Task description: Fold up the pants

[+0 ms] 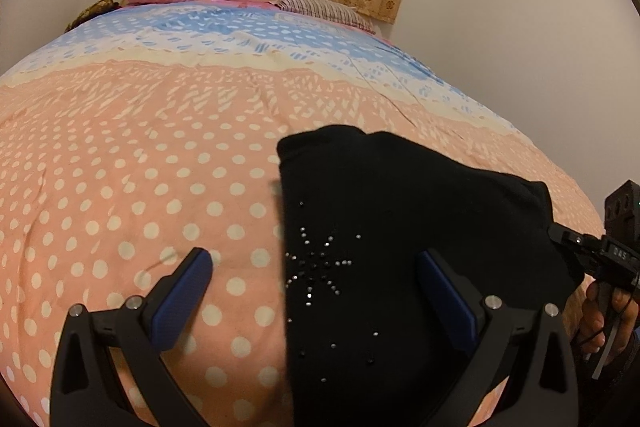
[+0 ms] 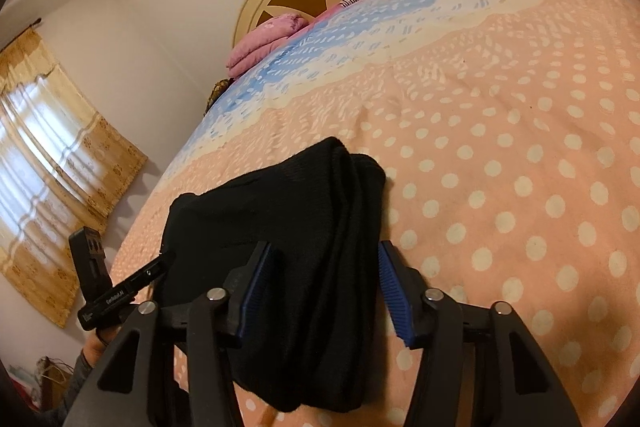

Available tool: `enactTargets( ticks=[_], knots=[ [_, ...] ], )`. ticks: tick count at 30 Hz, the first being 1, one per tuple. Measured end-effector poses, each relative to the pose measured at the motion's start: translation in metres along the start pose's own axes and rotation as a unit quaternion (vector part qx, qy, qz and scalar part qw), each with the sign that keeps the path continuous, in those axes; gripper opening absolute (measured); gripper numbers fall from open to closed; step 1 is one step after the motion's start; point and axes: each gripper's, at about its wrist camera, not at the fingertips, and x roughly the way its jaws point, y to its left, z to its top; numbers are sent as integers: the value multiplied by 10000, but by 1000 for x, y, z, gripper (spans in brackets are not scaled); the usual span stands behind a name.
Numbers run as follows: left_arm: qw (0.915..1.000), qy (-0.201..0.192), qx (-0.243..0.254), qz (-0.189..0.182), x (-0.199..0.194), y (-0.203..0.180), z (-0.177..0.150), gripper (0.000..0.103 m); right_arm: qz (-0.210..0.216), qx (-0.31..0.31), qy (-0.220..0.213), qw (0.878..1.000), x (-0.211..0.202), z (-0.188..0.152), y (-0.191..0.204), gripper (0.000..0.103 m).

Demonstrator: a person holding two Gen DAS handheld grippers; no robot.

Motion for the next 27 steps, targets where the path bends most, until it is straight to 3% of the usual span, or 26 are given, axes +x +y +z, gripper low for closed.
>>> enactTargets(
  ticks=[6, 11, 16, 20, 23, 27],
  knots=[
    [9998, -28, 89, -156, 1, -3, 1, 101, 4, 111, 48, 9999, 2, -1, -4, 48],
    [9986, 29, 87, -523, 0, -5, 3, 73, 57, 99, 92, 9999, 3, 0, -4, 45],
    [9975, 22, 42, -707, 0, -6, 1, 59, 287, 141, 132, 9994, 3, -2, -4, 36],
    [9956, -72, 37, -928, -6, -8, 1, 23, 325, -32, 59, 9994, -3, -4, 7, 27],
    [9954, -221, 109, -921, -15, -11, 2, 15, 324, -219, -41, 9992, -11, -2, 22, 26],
    [9929, -334, -96, -1141, -27, -2, 7, 14, 366, -425, -95, 9984, -18, 6, 40, 25]
  ],
)
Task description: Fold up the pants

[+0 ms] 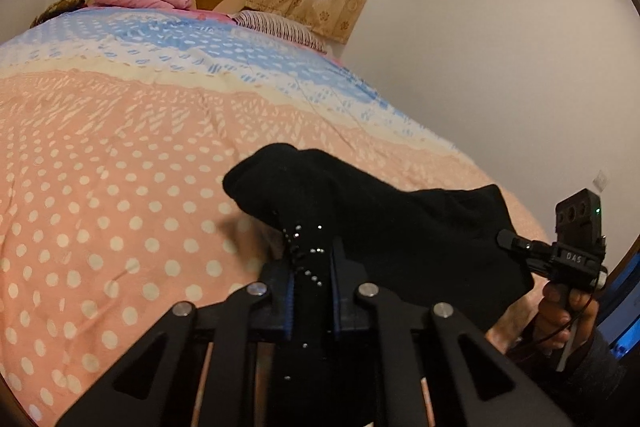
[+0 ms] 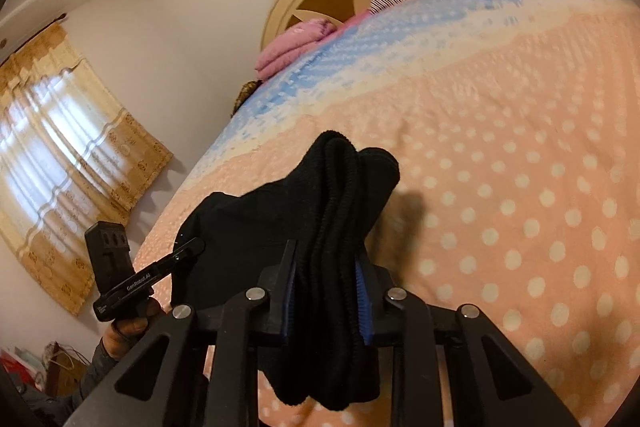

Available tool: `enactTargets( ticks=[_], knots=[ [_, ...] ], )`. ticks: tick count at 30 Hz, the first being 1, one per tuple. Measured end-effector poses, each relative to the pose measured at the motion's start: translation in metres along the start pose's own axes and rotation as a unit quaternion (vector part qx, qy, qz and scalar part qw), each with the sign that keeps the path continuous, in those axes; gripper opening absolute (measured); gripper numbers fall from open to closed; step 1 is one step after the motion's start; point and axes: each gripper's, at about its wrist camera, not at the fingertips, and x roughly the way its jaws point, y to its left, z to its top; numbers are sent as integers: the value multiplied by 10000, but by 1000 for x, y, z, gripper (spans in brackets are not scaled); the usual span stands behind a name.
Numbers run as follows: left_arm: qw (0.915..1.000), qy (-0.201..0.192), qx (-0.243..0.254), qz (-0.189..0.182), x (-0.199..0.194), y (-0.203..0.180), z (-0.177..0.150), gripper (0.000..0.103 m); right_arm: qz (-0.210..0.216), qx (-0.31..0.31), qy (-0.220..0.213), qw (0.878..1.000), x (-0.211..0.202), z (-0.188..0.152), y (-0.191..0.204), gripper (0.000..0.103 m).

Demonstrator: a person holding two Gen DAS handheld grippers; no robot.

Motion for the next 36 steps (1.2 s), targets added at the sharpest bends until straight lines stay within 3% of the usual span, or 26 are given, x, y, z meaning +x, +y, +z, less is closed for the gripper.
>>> enactTargets(
  ticks=[5, 9, 17, 24, 27, 29, 31, 34, 36],
  knots=[
    [9997, -242, -33, -10, -26, 10, 11, 13, 121, -276, 116, 9995, 21, 28, 28, 25],
    [9982, -550, -126, 226, -56, 32, 22, 13, 328, -629, 296, 9970, 68, 53, 65, 25],
    [9870, -940, -411, 1236, -102, 109, 35, 13, 829, -992, 719, 9890, 194, 82, 145, 25],
    [9747, -774, -852, 1916, -95, 173, 21, 14, 805, -1149, 1130, 9836, 278, 71, 182, 25],
    [9702, -510, -1005, 2144, -80, 184, 7, 31, 608, -868, 1318, 9856, 293, 64, 166, 28],
    [9633, -560, -990, 2431, -74, 181, 1, 58, 526, -594, 1409, 9868, 296, 63, 148, 31],
    [9604, -599, -1015, 2524, -75, 183, 0, 62, 455, -387, 1480, 9872, 294, 62, 134, 43],
    [9555, -572, -1038, 2702, -74, 184, 1, 70, 395, -387, 1412, 9884, 284, 62, 128, 44],
    [9530, -551, -991, 2811, -75, 182, 0, 71, 314, -440, 1377, 9890, 278, 60, 128, 45]
  ],
)
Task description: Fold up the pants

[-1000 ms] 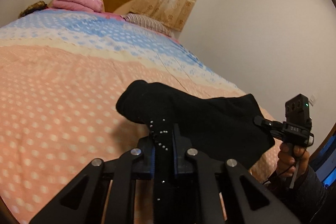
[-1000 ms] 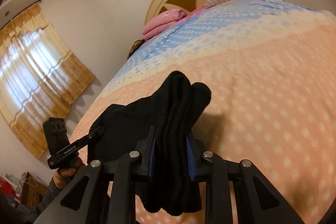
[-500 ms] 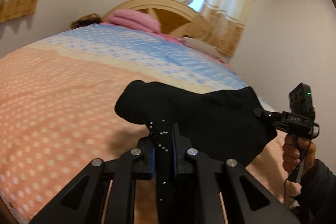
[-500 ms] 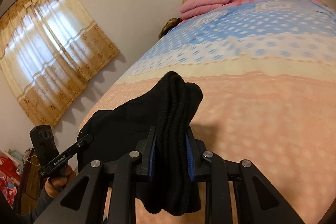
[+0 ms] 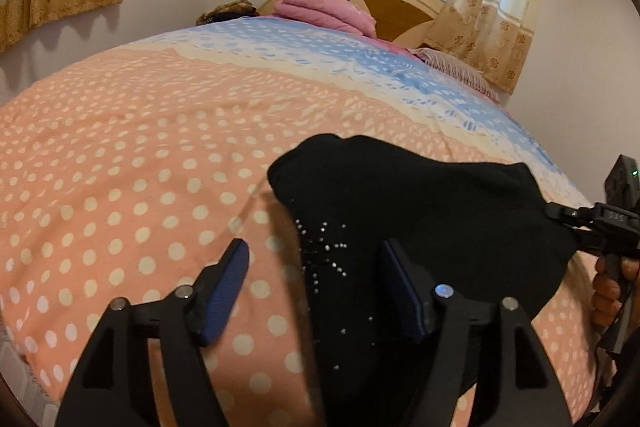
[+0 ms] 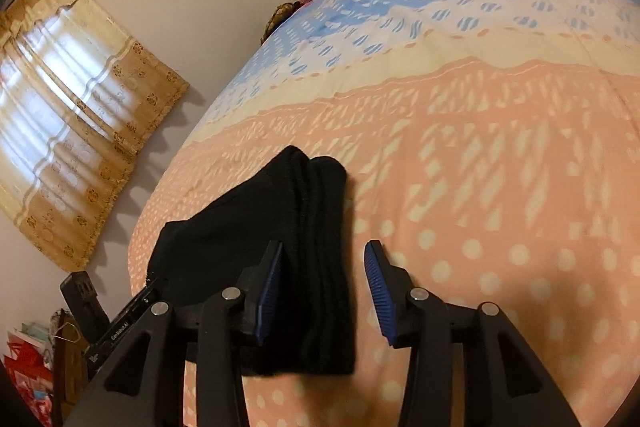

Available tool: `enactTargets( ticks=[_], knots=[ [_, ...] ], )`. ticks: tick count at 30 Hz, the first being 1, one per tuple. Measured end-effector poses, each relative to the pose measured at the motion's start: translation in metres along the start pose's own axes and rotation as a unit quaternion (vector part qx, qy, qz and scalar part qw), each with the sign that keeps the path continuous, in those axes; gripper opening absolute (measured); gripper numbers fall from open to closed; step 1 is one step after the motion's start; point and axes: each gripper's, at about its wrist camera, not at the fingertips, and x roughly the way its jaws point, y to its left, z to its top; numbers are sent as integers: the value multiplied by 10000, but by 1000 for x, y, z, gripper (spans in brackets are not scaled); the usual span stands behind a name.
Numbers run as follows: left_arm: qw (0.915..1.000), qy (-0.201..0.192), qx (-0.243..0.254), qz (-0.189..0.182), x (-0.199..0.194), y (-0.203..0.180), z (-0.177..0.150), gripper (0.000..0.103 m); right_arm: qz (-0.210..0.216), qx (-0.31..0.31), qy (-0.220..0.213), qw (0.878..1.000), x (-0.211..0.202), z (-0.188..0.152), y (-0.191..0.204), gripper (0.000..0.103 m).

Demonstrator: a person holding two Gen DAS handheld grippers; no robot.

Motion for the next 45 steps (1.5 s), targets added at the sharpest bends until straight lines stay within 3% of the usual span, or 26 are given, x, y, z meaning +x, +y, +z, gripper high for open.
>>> enactTargets(
  ticks=[11, 16, 20, 22, 28, 34, 36, 38, 45],
  knots=[
    [9962, -121, 400, 768, -31, -6, -19, 80, -252, 73, -226, 9994, -27, -18, -14, 50],
    [9957, -147, 440, 801, -46, -14, -23, 80, -413, 128, -327, 9985, -47, -25, -17, 50],
    [9950, -261, 515, 820, -61, -27, -21, 80, -709, -259, -489, 9959, -77, -45, -2, 50],
    [9945, -332, 570, 818, -69, -35, -18, 80, -834, -570, -597, 9931, -98, -60, 10, 55],
    [9939, -646, 570, 694, -99, -59, -12, 80, -1102, -1075, -1015, 9828, -156, -94, 29, 55],
    [9920, -942, 671, 513, -129, -83, -14, 80, -1202, -1405, -1507, 9711, -200, -95, 59, 63],
    [9894, -1103, 752, 575, -139, -89, -14, 84, -1170, -1534, -1625, 9677, -211, -97, 70, 65],
    [9867, -1299, 772, 602, -147, -93, -12, 97, -1187, -1719, -1775, 9617, -222, -101, 82, 65],
    [9819, -1538, 892, 651, -156, -101, -9, 101, -1106, -2015, -1972, 9530, -233, -107, 100, 71]
  ],
)
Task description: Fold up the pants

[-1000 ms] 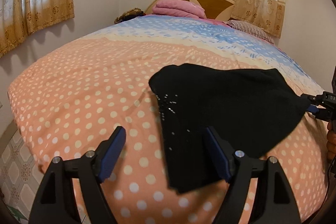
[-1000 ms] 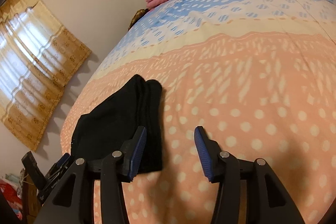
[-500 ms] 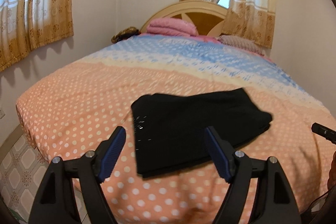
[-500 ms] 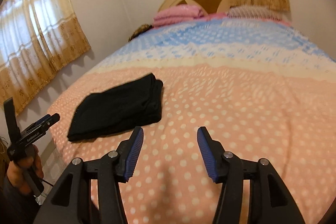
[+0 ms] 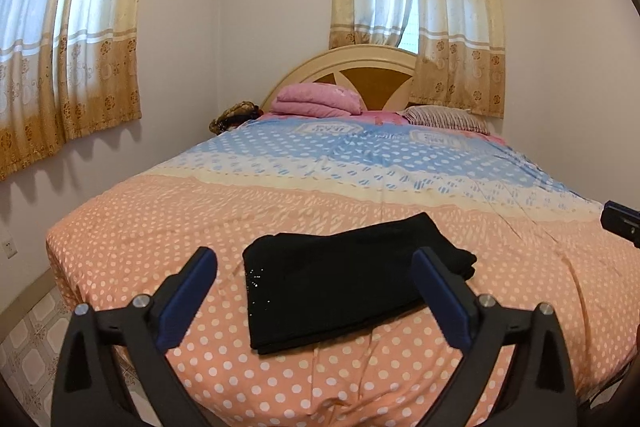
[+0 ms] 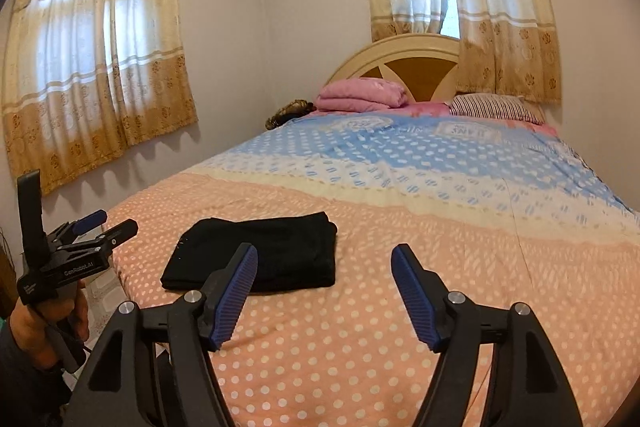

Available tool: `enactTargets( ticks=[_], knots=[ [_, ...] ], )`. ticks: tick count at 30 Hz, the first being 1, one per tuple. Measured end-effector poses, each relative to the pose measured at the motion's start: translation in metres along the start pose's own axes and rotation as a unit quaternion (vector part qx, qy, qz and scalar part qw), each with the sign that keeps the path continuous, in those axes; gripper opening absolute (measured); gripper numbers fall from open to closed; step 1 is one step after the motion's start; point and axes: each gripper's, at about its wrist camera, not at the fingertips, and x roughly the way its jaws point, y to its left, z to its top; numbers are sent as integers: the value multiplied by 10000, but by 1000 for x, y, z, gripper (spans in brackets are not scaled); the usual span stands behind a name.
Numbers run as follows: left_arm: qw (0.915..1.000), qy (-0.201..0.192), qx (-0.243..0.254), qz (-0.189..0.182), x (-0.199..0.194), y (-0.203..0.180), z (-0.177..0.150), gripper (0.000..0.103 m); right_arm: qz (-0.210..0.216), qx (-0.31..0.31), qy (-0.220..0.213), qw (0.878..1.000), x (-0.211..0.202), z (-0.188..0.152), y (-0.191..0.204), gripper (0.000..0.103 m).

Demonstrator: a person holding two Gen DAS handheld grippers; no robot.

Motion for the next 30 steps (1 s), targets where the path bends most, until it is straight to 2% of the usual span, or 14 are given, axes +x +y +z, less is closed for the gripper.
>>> enactTargets(
  ticks=[30],
  knots=[
    [10000, 1, 47, -11, -8, -13, 0, 102, 46, 124, -47, 9999, -3, 2, -5, 71]
  ],
)
